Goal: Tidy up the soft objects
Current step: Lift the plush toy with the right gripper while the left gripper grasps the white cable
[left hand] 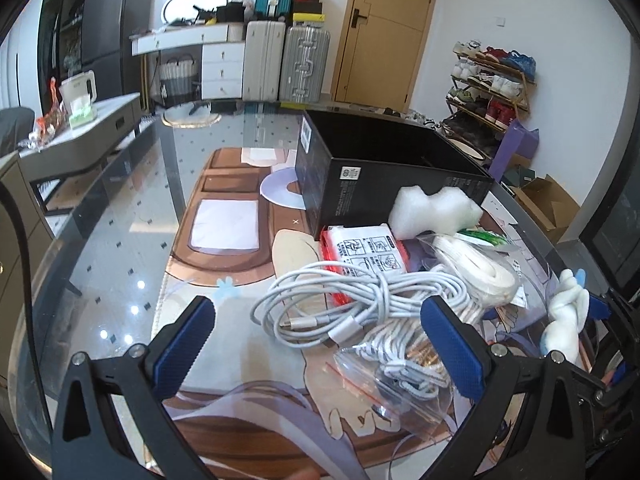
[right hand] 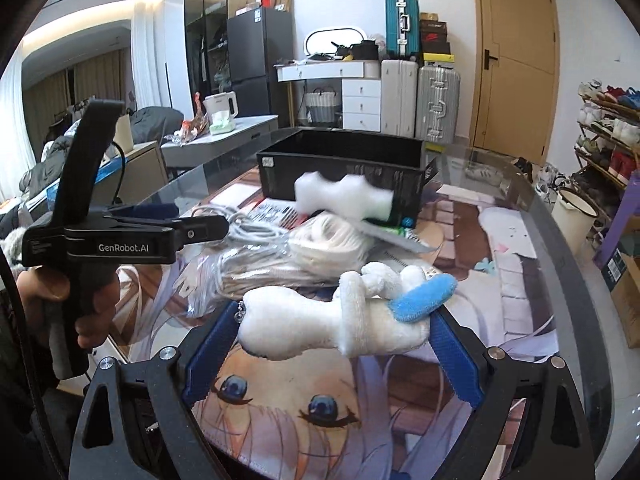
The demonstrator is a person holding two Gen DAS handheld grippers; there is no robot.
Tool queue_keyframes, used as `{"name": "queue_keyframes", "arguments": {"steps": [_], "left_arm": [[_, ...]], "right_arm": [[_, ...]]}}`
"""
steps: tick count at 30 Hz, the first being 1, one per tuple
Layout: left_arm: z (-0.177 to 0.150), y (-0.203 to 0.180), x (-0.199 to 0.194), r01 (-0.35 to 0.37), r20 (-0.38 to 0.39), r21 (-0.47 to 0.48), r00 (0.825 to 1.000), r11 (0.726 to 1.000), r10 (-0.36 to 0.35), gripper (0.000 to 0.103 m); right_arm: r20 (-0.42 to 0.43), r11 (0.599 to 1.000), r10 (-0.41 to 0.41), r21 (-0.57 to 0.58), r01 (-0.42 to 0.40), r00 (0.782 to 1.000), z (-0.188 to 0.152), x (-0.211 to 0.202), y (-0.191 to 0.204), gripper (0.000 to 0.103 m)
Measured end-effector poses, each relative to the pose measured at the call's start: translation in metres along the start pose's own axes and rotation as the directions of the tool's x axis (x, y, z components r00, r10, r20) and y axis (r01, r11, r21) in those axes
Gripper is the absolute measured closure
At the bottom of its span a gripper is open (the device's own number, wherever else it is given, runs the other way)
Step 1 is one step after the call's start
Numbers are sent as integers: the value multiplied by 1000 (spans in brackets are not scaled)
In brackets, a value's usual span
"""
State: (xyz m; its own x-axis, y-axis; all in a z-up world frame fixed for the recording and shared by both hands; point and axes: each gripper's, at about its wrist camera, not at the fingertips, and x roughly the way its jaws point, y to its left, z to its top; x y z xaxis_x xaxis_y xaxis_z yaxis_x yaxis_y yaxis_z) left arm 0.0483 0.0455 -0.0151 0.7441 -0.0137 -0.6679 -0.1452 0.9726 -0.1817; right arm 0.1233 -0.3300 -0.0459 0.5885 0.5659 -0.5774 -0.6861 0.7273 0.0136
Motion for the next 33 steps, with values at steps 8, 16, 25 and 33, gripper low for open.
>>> {"name": "queue_keyframes", "arguments": {"steps": [8, 16, 25, 33], "left_arm": [[4, 10, 18, 46, -96, -79, 994, 996, -54, 1], [-1, 4, 14, 121, -97, -65, 987, 991, -127, 21], [-6, 0, -2, 145, -36, -11, 989, 989, -146, 33], [-6, 5, -18, 143, 13, -15, 990, 990, -143, 34]], "right_arm": [[19, 1000, -20, 5, 20, 1000, 4, -2, -7, 9], [31, 1000, -15, -8, 15, 999, 8, 1, -2, 9], [43, 999, -28, -24, 29, 999, 10, 0, 2, 9], [66, 999, -36, -32, 38, 997, 14, -3, 2, 9]]}}
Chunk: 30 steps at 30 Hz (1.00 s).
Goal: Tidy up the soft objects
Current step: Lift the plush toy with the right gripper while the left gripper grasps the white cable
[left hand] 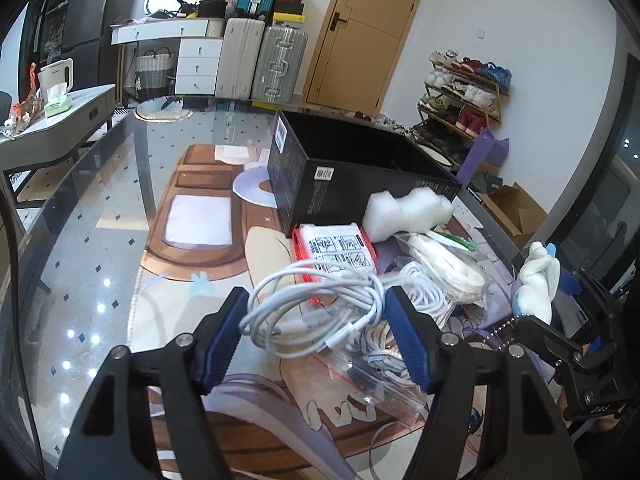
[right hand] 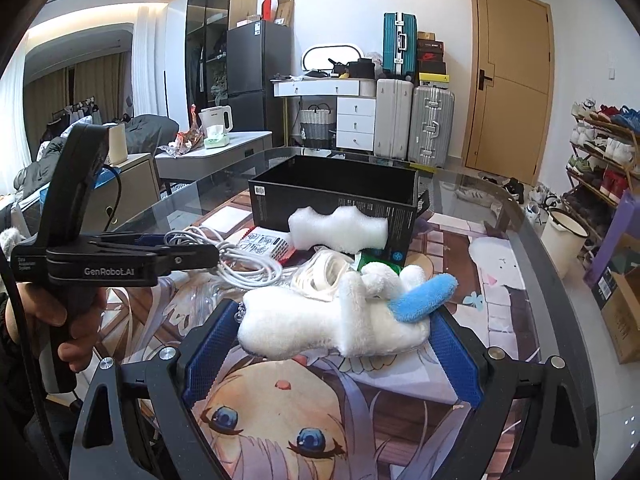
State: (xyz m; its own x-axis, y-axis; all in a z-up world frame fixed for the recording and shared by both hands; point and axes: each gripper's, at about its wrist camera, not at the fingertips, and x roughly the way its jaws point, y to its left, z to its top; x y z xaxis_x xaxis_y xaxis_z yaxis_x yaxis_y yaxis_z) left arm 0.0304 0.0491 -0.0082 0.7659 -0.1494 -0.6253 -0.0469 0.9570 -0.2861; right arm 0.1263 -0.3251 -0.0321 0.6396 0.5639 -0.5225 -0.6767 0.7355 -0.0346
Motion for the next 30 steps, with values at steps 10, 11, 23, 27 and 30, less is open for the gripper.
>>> {"name": "queue_keyframes", "arguments": {"steps": [10, 11, 23, 27, 30], "left_arm": [[2, 6, -6, 29, -8, -5, 1000, 1000, -29, 36], [2, 6, -5, 21, -14, 2, 1000, 1000, -21, 36], [-4, -15, 0, -28, -43, 195, 998, 980, 37, 4], [-5, -19, 13, -57, -71, 231, 995, 971, 75, 5], [-3, -17, 22, -32, -113, 214, 992, 976, 57, 13]], "right_arm": [[0, 1000, -3, -6, 3, 1000, 3, 0, -1, 9], [-1, 1000, -3, -6, 3, 1000, 3, 0, -2, 9], [-4, 1000, -5, 5, 5, 1000, 3, 1, -6, 9], [-4, 1000, -3, 9, 3, 1000, 3, 2, -7, 9], [-5, 1000, -6, 10, 6, 1000, 1, 3, -6, 9]]}}
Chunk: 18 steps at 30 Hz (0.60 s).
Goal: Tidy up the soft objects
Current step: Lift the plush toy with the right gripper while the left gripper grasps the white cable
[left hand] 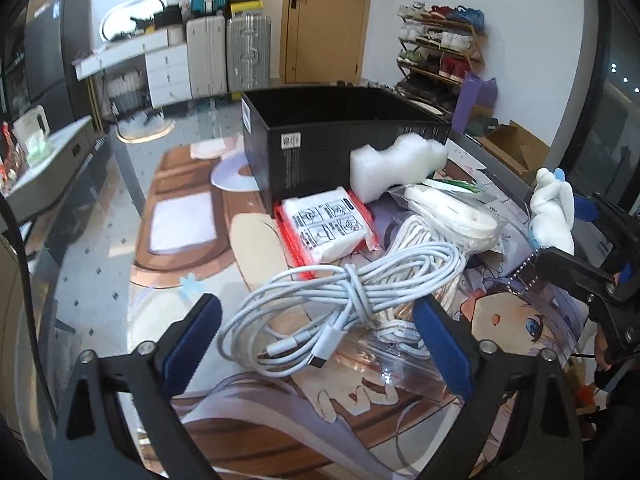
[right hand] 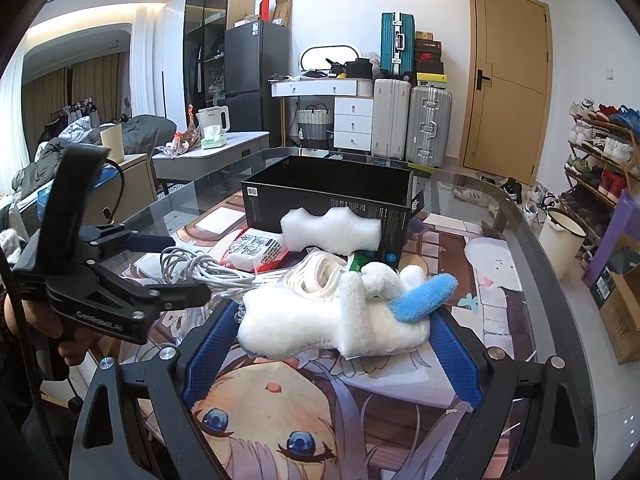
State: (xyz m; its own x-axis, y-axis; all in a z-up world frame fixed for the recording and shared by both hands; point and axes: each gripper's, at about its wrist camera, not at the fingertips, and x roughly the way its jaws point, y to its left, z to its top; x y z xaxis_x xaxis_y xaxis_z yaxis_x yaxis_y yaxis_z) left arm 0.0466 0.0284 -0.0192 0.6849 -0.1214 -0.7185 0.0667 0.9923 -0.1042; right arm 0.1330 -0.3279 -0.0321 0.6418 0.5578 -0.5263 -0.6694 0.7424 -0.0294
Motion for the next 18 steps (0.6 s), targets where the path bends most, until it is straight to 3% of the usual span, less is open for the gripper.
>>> {"name": "queue_keyframes", "arguments": {"steps": [2, 3, 5, 6, 10, 18], "left_arm": [[1, 1, 3, 0, -12, -9, 1000, 1000, 0, 24], [1, 3, 4, 10, -13, -17, 1000, 1000, -10, 35], [1, 5, 3, 25, -5, -30, 1000, 999, -26, 42], [0, 5, 2, 25, 2, -26, 1000, 999, -25, 51], [-1, 0, -2, 40, 18, 0, 999, 999, -40, 58], [-7, -2, -12, 62, 36, 6, 997, 998, -62, 62]], "right_arm": [[-3, 1000, 1, 5, -1, 1000, -1, 2, -1, 9], [-3, 1000, 2, 5, -2, 1000, -1, 2, -1, 9], [-3, 1000, 3, 6, -3, 1000, -1, 3, -2, 9], [-3, 1000, 3, 6, -3, 1000, -1, 3, -2, 9], [-2, 1000, 3, 5, -3, 1000, -1, 3, -2, 9], [4, 1000, 0, 5, 0, 1000, -1, 2, -3, 9]]}}
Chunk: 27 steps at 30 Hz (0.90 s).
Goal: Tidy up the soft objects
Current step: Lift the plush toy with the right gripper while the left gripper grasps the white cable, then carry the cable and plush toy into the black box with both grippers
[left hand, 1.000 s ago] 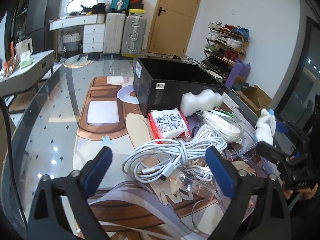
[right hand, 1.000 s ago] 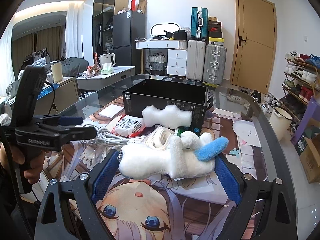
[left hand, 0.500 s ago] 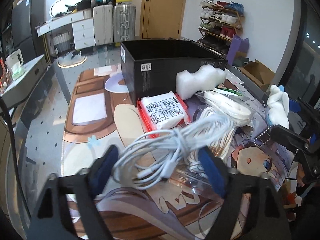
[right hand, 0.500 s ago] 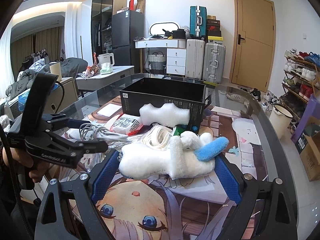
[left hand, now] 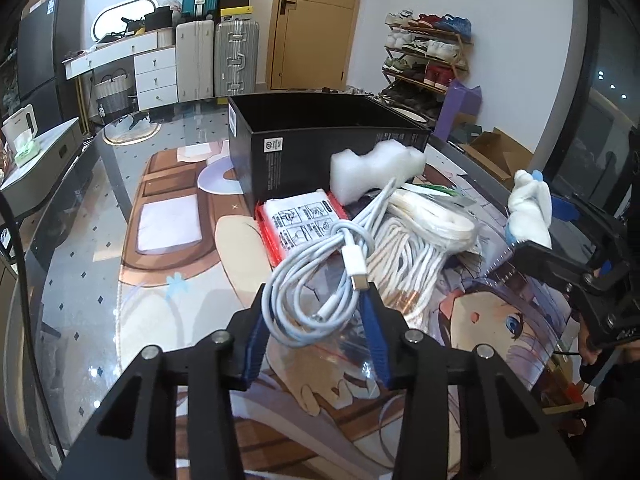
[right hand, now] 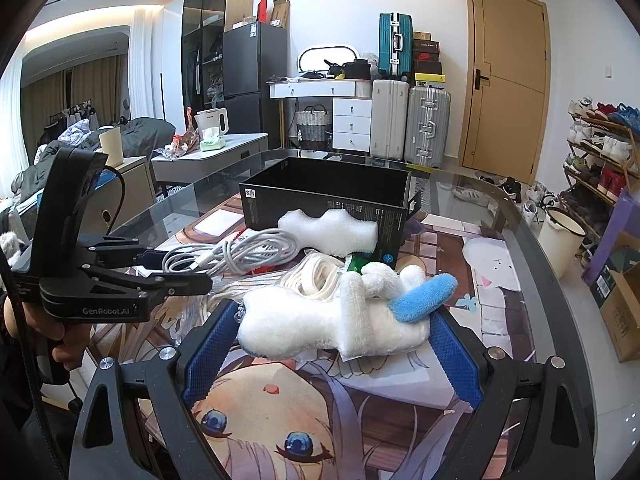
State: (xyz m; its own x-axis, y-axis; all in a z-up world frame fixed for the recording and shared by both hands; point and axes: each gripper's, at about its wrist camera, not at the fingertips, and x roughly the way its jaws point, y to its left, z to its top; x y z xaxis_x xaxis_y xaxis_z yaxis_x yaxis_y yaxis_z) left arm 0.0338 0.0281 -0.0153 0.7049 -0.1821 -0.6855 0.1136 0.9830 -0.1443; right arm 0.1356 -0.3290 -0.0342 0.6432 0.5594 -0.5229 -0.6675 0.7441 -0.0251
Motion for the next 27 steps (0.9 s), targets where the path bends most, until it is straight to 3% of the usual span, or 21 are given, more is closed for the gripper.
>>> {"name": "queue_keyframes", "arguments": {"steps": [3, 5, 6, 7, 15, 17, 18, 19, 23, 24, 25, 27], "left_arm": [[0, -1, 0, 2, -13, 9, 1000, 1000, -1, 60], [2, -2, 4, -20, -23, 10, 1000, 1000, 20, 52], [3, -3, 4, -35, -20, 10, 999, 999, 35, 40], [4, -3, 5, -43, -14, 14, 999, 999, 43, 36], [17, -14, 18, -46, -23, 85, 999, 995, 48, 32], [19, -14, 22, -36, -32, 86, 999, 996, 39, 39], [20, -14, 23, -38, -34, 85, 999, 996, 41, 54], [21, -12, 23, -34, -37, 79, 999, 996, 37, 62], [17, -16, 16, -40, -11, 106, 999, 994, 41, 66], [16, -16, 13, -36, -4, 102, 999, 994, 36, 71], [16, -16, 11, -29, 3, 101, 1000, 994, 29, 83], [16, -17, 4, -30, 20, 96, 999, 995, 29, 88]], "right_arm": [[-3, 1000, 2, 1, -2, 1000, 0, 0, 0, 9], [-2, 1000, 2, -3, -2, 1000, 0, -1, 0, 9], [-1, 1000, 2, -5, -2, 1000, 1, -2, 0, 9], [1, 1000, 3, -5, -3, 1000, 1, -3, 1, 9], [2, 1000, 4, -3, -4, 1000, 1, -4, 1, 9], [2, 1000, 5, -2, -5, 1000, 1, -4, 1, 9], [3, 1000, 4, -1, -4, 1000, 1, -4, 1, 9], [2, 1000, 4, 0, -4, 1000, 1, -4, 1, 9], [3, 1000, 4, 2, -4, 1000, 0, -4, 1, 9], [2, 1000, 4, 3, -4, 1000, 0, -4, 0, 9], [2, 1000, 4, 2, -4, 1000, 0, -4, 0, 9], [6, 1000, 3, 1, -3, 1000, 0, -5, 0, 9]]}}
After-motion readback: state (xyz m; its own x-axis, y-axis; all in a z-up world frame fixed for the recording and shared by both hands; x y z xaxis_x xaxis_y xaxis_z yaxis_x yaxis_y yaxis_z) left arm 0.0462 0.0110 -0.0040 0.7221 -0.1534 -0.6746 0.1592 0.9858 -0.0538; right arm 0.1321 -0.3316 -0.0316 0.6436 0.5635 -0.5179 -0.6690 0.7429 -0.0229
